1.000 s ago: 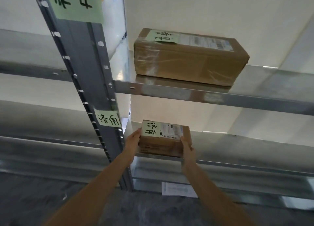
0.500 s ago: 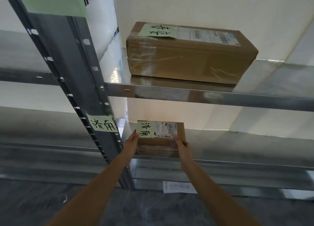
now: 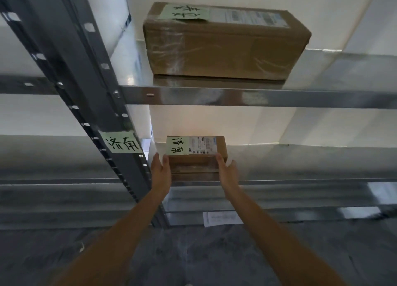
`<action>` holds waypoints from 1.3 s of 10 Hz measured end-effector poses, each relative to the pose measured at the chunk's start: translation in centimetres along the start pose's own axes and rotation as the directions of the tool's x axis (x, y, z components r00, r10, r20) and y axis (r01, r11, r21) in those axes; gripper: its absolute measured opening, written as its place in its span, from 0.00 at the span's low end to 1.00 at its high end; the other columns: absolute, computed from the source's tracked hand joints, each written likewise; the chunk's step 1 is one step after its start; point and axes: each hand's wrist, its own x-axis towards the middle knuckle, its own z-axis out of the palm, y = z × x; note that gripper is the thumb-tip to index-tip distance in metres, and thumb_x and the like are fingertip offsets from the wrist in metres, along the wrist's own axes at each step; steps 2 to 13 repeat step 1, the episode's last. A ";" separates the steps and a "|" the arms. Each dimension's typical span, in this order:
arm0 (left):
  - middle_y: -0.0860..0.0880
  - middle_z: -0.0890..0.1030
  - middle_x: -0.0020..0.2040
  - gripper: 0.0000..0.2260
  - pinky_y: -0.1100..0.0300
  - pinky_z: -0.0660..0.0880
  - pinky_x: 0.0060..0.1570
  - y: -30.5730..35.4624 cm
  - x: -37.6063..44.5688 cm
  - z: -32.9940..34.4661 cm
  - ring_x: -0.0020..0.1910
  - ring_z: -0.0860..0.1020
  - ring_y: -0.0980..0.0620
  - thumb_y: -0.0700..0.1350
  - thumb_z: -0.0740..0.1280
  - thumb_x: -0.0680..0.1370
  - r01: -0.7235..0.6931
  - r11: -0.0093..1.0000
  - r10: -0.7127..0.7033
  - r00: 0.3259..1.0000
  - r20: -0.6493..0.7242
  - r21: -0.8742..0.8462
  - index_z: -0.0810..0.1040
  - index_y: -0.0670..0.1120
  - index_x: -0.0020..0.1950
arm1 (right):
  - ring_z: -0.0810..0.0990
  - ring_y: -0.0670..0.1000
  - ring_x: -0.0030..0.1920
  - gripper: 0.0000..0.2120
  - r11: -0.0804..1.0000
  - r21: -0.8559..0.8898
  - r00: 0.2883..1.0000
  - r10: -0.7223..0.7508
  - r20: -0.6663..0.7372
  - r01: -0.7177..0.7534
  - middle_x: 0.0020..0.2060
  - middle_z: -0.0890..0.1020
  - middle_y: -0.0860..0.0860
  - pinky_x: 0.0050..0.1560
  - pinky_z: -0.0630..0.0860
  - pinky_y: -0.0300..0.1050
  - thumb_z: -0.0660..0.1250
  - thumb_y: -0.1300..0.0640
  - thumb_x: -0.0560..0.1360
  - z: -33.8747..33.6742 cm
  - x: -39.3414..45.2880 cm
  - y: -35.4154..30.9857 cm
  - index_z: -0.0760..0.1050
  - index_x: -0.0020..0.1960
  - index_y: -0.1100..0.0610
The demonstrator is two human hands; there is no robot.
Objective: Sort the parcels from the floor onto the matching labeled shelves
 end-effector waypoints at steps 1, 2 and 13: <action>0.44 0.55 0.80 0.25 0.47 0.54 0.77 0.7 -2.1 -1.1 0.79 0.54 0.45 0.53 0.52 0.84 -0.115 0.977 0.104 0.992 0.064 0.182 0.53 0.46 0.80 | 0.73 0.61 0.70 0.30 0.999 -0.010 0.997 -0.042 -0.057 0.042 0.72 0.73 0.61 0.69 0.71 0.55 0.61 0.45 0.83 -1.6 -1.9 -0.4 0.62 0.78 0.63; 0.44 0.55 0.80 0.25 0.47 0.54 0.77 0.7 -2.1 -1.1 0.79 0.54 0.45 0.53 0.52 0.84 -0.115 0.977 0.104 0.992 0.064 0.182 0.53 0.46 0.80 | 0.73 0.61 0.70 0.30 0.999 -0.010 0.997 -0.042 -0.057 0.042 0.72 0.73 0.61 0.69 0.71 0.55 0.61 0.45 0.83 -1.6 -1.9 -0.4 0.62 0.78 0.63; 0.44 0.55 0.80 0.25 0.47 0.54 0.77 0.7 -2.1 -1.1 0.79 0.54 0.45 0.53 0.52 0.84 -0.115 0.977 0.104 0.992 0.064 0.182 0.53 0.46 0.80 | 0.73 0.61 0.70 0.30 0.999 -0.010 0.997 -0.042 -0.057 0.042 0.72 0.73 0.61 0.69 0.71 0.55 0.61 0.45 0.83 -1.6 -1.9 -0.4 0.62 0.78 0.63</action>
